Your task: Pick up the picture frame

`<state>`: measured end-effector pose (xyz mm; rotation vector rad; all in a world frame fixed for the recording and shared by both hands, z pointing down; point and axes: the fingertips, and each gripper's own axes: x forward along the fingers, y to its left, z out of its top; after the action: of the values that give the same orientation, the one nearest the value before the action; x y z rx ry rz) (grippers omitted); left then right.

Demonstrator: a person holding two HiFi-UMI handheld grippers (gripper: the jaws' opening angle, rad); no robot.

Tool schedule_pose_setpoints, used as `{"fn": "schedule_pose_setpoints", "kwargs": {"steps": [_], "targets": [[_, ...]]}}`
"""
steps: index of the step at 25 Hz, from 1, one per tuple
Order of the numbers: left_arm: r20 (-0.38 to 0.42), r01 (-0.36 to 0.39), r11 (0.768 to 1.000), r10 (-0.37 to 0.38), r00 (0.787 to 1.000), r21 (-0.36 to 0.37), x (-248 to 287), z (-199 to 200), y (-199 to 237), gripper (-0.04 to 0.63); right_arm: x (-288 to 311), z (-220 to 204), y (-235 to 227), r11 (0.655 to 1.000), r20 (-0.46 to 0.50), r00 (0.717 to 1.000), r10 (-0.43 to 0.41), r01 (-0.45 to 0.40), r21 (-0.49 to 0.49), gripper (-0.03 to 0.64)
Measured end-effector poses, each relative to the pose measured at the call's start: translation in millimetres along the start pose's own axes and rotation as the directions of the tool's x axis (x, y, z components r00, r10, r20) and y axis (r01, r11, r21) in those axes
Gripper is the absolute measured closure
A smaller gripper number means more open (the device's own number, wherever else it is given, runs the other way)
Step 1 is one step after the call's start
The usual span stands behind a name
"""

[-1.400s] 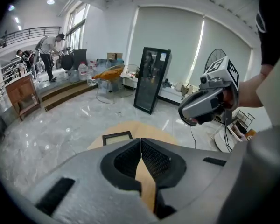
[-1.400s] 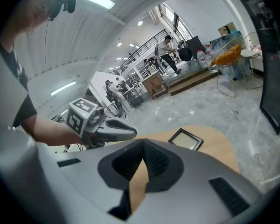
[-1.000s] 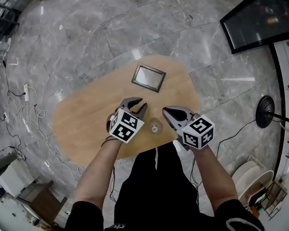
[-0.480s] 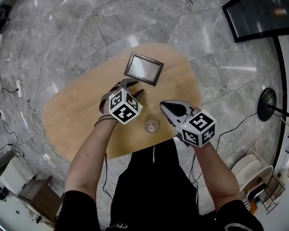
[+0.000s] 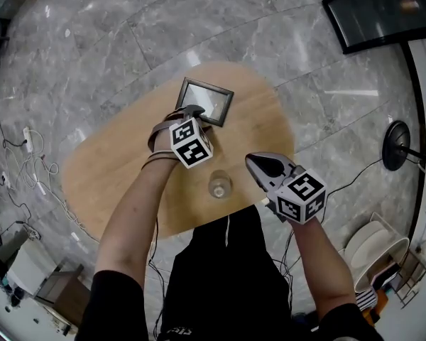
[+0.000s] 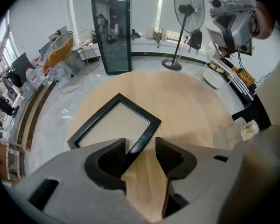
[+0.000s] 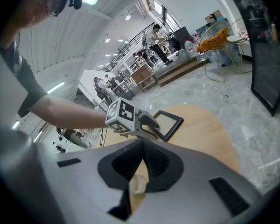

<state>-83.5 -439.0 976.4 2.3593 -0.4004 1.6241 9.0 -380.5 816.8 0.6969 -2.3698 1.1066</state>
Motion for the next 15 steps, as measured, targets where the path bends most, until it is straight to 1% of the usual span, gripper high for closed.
{"fn": "schedule_pose_setpoints", "kwargs": {"steps": [2, 5, 6, 7, 9, 10, 11, 13, 15], "targets": [[-0.026, -0.003, 0.999, 0.004, 1.000, 0.046, 5.8, -1.5, 0.9, 0.381, -5.5, -2.4, -3.2, 1.000, 0.008, 1.000, -0.009, 0.009, 0.014, 0.611], [-0.046, -0.005, 0.996, 0.009, 0.999, 0.085, 7.3, -1.3, 1.7, 0.405, -14.7, -6.5, -5.3, 0.999, 0.018, 1.000, -0.016, 0.016, 0.035, 0.611], [-0.057, -0.009, 0.994, 0.015, 0.998, 0.110, 8.1, -2.3, 2.6, 0.423, -16.8, -7.5, -6.2, 0.999, 0.018, 1.000, -0.018, 0.018, 0.038, 0.611], [-0.075, -0.017, 0.988, 0.028, 0.997, 0.150, 9.5, -4.3, 3.9, 0.434, -18.6, -7.9, -7.4, 0.999, 0.018, 1.000, -0.020, 0.019, 0.039, 0.611], [-0.119, -0.038, 0.965, 0.071, 0.990, 0.261, 11.7, -8.1, 7.0, 0.448, -21.6, -6.7, -9.9, 0.999, 0.023, 0.999, -0.025, 0.024, 0.042, 0.611], [-0.135, -0.045, 0.952, 0.090, 0.987, 0.304, 12.1, -8.3, 8.1, 0.449, -23.1, -5.0, -10.7, 0.999, 0.029, 0.999, -0.028, 0.027, 0.044, 0.611], [-0.144, -0.048, 0.944, 0.100, 0.985, 0.327, 12.2, -8.1, 8.5, 0.454, -24.5, -2.8, -10.9, 0.999, 0.035, 0.999, -0.031, 0.029, 0.046, 0.611], [-0.154, -0.040, 0.943, 0.095, 0.984, 0.330, 11.9, -8.8, 6.7, 0.470, -26.9, 1.6, -8.9, 0.998, 0.046, 0.998, -0.034, 0.032, 0.048, 0.611], [-0.159, -0.026, 0.954, 0.077, 0.984, 0.299, 10.8, -10.6, 4.3, 0.491, -29.1, 6.5, -5.6, 0.998, 0.051, 0.998, -0.034, 0.031, 0.046, 0.611]]}}
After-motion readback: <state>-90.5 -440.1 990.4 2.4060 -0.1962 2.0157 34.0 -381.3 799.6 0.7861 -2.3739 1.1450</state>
